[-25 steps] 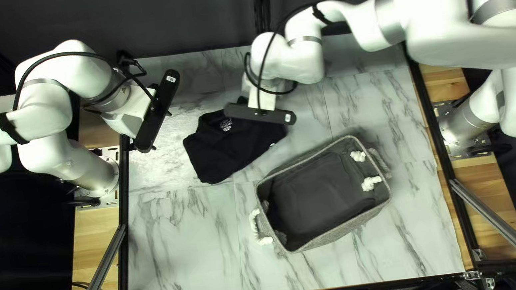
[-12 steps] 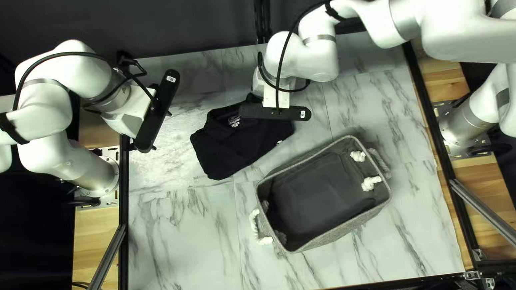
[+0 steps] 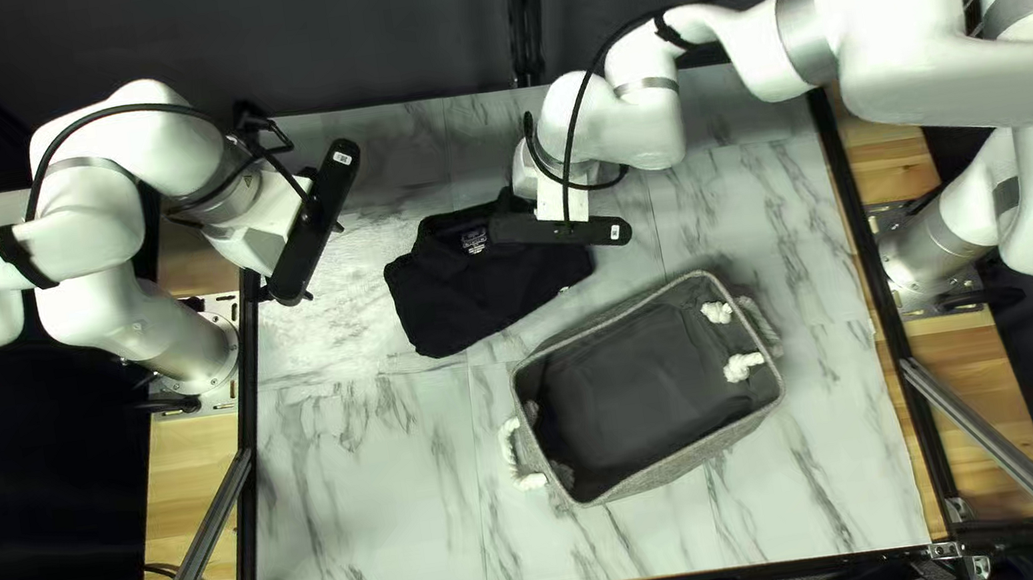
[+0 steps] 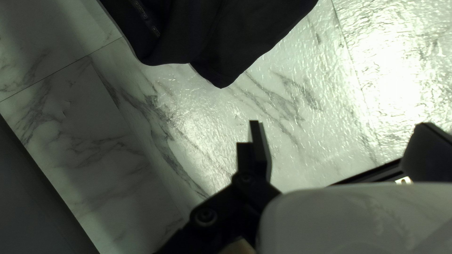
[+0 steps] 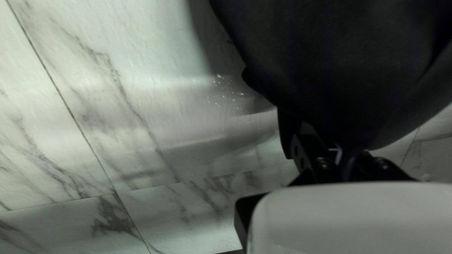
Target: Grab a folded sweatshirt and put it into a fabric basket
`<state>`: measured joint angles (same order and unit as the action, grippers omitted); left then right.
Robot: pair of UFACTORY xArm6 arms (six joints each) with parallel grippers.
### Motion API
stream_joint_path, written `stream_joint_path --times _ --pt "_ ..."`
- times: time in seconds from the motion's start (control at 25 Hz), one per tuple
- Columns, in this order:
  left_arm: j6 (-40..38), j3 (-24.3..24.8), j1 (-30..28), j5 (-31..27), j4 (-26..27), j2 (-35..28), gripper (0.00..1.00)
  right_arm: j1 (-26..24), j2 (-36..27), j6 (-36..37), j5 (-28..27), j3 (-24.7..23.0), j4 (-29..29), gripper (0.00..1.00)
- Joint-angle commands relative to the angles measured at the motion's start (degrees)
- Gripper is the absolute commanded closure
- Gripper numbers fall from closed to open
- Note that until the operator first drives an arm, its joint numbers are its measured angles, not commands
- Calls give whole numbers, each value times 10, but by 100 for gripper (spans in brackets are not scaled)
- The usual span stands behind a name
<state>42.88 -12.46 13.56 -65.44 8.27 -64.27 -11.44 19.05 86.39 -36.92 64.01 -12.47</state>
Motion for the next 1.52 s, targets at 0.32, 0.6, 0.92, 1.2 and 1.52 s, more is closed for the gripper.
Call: stream_joint_path --times 0.32,0.6,0.92,1.2,1.52 --pt "93 33 9 106 4 44 0 8 -14 0 -2 -6 28 100" --pt "88 69 -14 178 -10 53 0 12 -3 4 -4 5 35 100" --pt "88 69 -14 178 -10 53 0 14 -29 0 5 -26 35 100" --pt "120 71 -12 223 25 107 0 13 -36 1 7 -33 33 100" --pt "218 78 6 338 76 219 0 15 -23 0 -3 -14 30 100"
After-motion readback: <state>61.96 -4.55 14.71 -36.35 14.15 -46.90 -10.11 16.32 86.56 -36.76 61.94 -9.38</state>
